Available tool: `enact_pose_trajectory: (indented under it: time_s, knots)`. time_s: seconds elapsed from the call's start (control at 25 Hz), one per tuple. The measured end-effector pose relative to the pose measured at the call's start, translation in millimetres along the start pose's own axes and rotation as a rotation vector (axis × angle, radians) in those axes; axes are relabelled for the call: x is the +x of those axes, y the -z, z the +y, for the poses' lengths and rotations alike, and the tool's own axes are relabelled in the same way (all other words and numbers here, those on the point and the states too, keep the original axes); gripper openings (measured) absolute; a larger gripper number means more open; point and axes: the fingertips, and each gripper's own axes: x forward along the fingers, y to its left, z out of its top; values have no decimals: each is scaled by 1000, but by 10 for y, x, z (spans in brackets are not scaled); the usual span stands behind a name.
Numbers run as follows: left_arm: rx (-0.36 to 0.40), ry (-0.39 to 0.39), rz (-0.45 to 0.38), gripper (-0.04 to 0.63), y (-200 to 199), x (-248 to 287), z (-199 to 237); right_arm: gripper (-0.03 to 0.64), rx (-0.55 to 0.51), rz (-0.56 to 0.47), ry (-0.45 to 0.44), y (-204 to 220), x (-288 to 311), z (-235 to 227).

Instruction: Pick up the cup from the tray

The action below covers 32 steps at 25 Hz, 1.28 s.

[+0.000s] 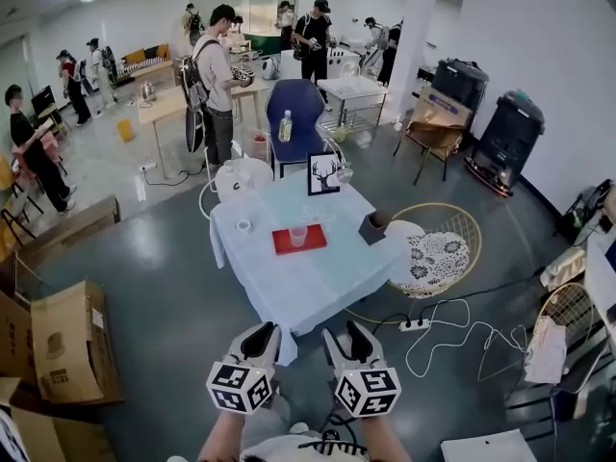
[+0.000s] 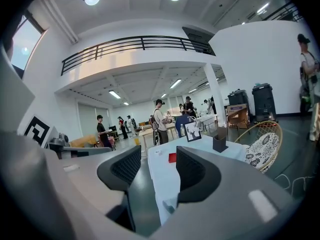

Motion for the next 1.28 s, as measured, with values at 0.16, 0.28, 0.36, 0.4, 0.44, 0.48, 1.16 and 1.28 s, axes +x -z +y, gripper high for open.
enact_pose_trajectory:
  time_s: [0.16,0.28,0.36,0.4,0.44,0.48,1.16,1.28]
  knots:
    - [18,1,15,28,-113,215,197,233,14,4,15,-59,286,-45]
    - [11,12,11,28,-242,346,314,235,19,-4,20,-143,472,-48]
    - [-30,16,0,28,-319,422,411,235,16,-5,21,-181,587,-37]
    - [-40,14,-2,28,-347,460,463,235,15,-2,23,-190,643,-34]
    - [-38,13,0,28,-370,500,510,235,14,2,28,-196,696,-34]
    - [-29,13,4,28,-390,538,548,235,11,8,33,-201,744,-33]
    - [35,86,75,28,-560,876,1081,233,6,16,72,-261,1489,188]
    - [30,85,65,28,-629,915,1188,233,-4,27,78,-254,1556,209]
